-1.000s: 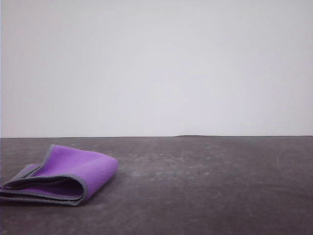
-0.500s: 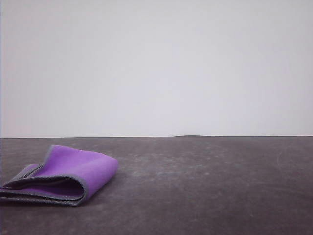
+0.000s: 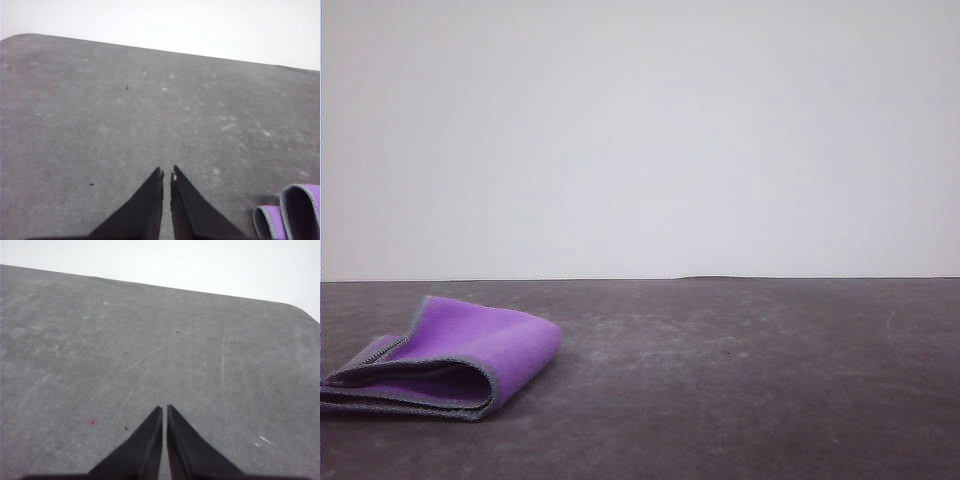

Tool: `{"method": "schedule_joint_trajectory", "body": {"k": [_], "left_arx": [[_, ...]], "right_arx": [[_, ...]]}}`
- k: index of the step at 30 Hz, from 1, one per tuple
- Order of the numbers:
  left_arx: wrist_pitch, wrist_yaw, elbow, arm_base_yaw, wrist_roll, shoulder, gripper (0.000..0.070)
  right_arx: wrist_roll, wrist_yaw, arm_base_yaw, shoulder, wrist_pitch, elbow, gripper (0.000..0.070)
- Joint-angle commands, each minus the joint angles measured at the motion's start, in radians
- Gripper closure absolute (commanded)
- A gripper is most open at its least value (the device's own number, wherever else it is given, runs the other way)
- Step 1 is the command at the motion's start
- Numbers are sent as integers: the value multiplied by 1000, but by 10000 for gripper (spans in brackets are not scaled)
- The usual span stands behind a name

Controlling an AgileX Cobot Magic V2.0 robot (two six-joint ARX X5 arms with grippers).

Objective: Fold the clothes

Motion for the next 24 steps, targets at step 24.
{"method": "schedule_joint_trajectory", "body": {"k": [24], "left_arx": [[16,-5,-20,1,-1,-1,684]], "right_arx": [[13,3,-1,-2,26,-8,690]]}}
